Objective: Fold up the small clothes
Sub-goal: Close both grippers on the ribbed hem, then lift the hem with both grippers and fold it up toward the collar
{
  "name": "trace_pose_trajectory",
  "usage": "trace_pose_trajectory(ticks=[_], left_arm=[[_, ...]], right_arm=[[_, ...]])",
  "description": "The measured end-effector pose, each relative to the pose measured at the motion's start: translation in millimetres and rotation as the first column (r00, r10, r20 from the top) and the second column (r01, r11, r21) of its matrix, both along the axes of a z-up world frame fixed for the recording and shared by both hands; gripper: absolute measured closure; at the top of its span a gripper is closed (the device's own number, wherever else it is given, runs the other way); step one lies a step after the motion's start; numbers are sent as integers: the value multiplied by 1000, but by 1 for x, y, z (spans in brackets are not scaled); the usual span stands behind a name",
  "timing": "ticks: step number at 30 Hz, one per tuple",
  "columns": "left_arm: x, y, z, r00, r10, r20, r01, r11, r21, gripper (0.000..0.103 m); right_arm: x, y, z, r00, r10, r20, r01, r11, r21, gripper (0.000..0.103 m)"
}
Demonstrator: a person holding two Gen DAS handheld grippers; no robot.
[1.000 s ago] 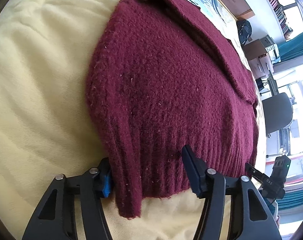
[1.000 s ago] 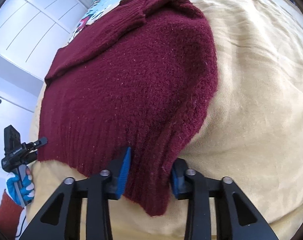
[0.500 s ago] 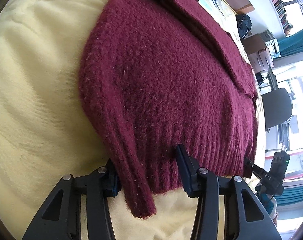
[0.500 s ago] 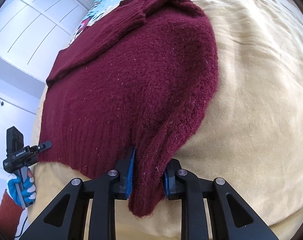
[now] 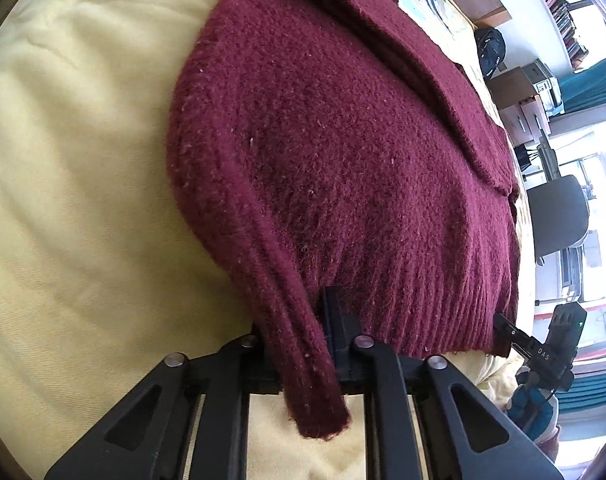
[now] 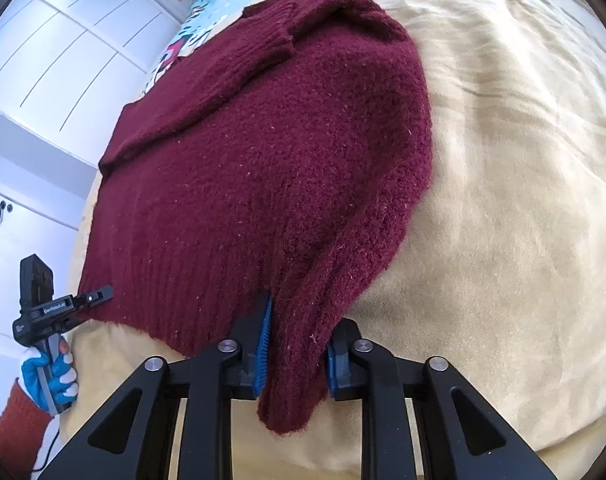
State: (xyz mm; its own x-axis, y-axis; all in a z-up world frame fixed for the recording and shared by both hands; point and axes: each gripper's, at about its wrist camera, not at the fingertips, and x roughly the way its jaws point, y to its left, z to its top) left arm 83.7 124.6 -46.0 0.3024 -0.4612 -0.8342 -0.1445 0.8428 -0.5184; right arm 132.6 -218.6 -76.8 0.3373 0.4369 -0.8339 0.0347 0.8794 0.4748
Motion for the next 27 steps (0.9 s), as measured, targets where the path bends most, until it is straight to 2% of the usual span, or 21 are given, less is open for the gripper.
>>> trace_pose_trajectory(ticks=[11, 20, 27], left_arm=[[0, 4, 5, 999, -1, 36, 2, 1000, -30, 95], [-3, 16, 13, 997, 24, 80, -18, 996, -84, 95], [3, 19, 27, 993, 26, 117, -14, 995, -102, 96]], right_arm=[[4, 3, 8, 999, 34, 18, -33, 999, -22, 87], [9, 9, 11, 998, 56, 13, -56, 998, -36, 87], [16, 11, 26, 998, 54, 44, -52, 998, -46, 88]])
